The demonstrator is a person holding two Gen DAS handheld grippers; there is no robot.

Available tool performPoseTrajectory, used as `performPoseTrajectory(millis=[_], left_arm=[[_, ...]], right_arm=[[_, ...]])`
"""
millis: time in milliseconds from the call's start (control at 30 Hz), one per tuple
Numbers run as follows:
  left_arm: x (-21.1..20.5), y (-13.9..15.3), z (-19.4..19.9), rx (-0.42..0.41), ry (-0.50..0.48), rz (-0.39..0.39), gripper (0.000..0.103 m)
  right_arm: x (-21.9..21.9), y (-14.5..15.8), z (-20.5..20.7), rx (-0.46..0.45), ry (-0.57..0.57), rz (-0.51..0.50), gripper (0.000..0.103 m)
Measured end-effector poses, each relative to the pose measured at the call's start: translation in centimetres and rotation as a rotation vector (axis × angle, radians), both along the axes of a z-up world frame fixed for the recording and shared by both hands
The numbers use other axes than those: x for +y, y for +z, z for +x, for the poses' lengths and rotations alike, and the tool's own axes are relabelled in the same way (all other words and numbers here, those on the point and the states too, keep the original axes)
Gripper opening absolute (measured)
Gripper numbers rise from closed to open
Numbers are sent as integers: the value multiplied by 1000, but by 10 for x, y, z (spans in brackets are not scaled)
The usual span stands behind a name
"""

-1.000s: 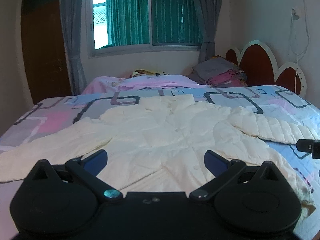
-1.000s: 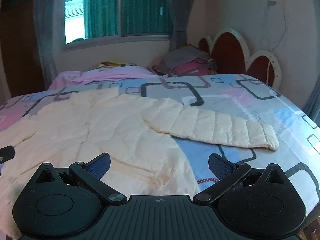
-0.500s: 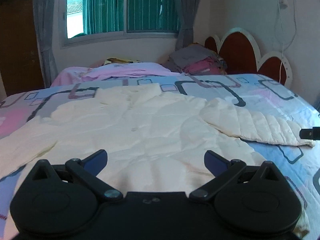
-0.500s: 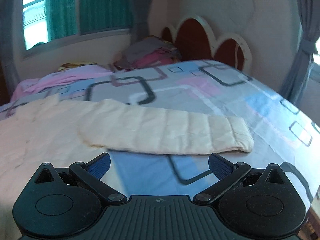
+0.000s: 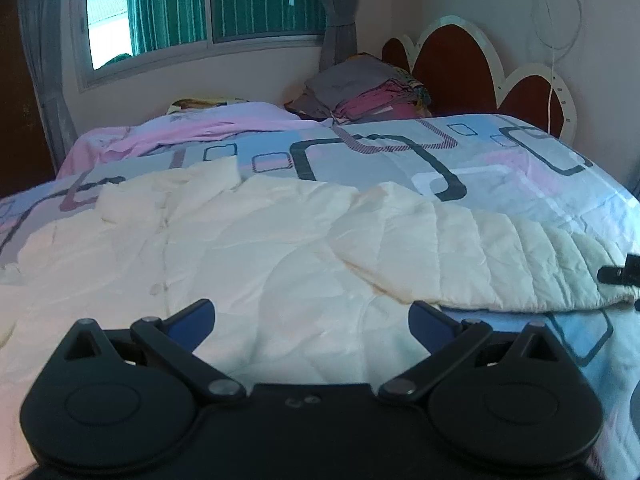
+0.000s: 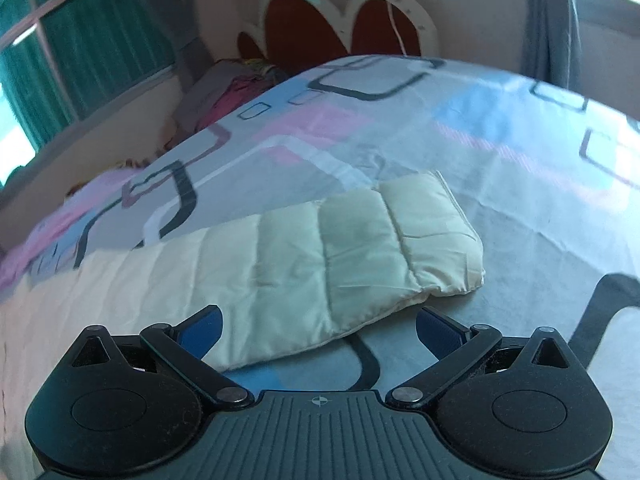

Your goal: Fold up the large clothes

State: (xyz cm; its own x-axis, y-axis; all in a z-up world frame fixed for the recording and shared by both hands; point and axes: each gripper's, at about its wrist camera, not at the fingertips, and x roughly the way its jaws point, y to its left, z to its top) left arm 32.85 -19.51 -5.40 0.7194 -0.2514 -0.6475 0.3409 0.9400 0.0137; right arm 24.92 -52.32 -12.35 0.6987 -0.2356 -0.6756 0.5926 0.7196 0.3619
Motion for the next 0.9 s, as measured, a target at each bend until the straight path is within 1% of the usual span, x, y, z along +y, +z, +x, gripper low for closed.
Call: performPoseTrajectory(millis=[133, 167, 200, 233, 300, 400, 433, 467, 500, 533, 600, 633, 667, 733, 767, 800, 833, 900], left_arm=[[-4, -2, 10, 18, 13, -23, 103], [-5, -2, 12, 20, 9, -22, 103], [-6, -2, 14, 14, 15, -10, 103], [-7, -1, 15, 6, 27, 8, 103], [-9, -1, 19, 5, 44, 22, 103], [-7, 1, 23, 10, 53, 1, 103], [-7, 1, 25, 12, 58, 0, 103], [-6, 1, 27, 16, 63, 1, 103], [-6, 0, 30, 22, 69, -2, 103], [-4, -1, 32, 29, 79, -7, 103], [-1, -2, 34, 38, 90, -13, 103], [0, -3, 35, 38, 98, -10, 103], [2, -3, 35, 35, 110, 0, 103], [6, -4, 35, 29, 132, 38, 103], [8, -4, 35, 28, 138, 50, 103], [13, -4, 34, 28, 143, 52, 103], [18, -2, 34, 26, 153, 51, 103], [34, -1, 33, 23, 177, 46, 103]], right_arm=[[-15, -11, -1, -20, -13, 78, 102], [-18, -14, -2, -28, -14, 98, 93], [-22, -17, 1, -31, -15, 124, 62], [-27, -21, 2, -23, -26, 141, 56], [-34, -24, 0, -35, -42, 163, 56], [-43, -23, 1, -47, -66, 168, 56], [-46, -23, 1, -48, -65, 172, 52], [-48, -23, 3, -36, -55, 157, 44], [-48, -22, 5, -20, -38, 137, 22], [-47, -20, 7, -11, -18, 113, 12], [-41, -10, 7, -25, 13, 27, 11], [-39, -5, 4, -37, 8, -11, 10], [-39, -3, 2, -33, -11, -28, 10], [-43, -11, 2, 12, -55, 4, 11], [-44, -17, 6, 45, -63, 29, 11], [-42, -18, 8, 60, -65, 30, 11], [-39, -15, 9, 60, -67, 15, 11], [-30, -4, 12, 29, -51, -17, 11]])
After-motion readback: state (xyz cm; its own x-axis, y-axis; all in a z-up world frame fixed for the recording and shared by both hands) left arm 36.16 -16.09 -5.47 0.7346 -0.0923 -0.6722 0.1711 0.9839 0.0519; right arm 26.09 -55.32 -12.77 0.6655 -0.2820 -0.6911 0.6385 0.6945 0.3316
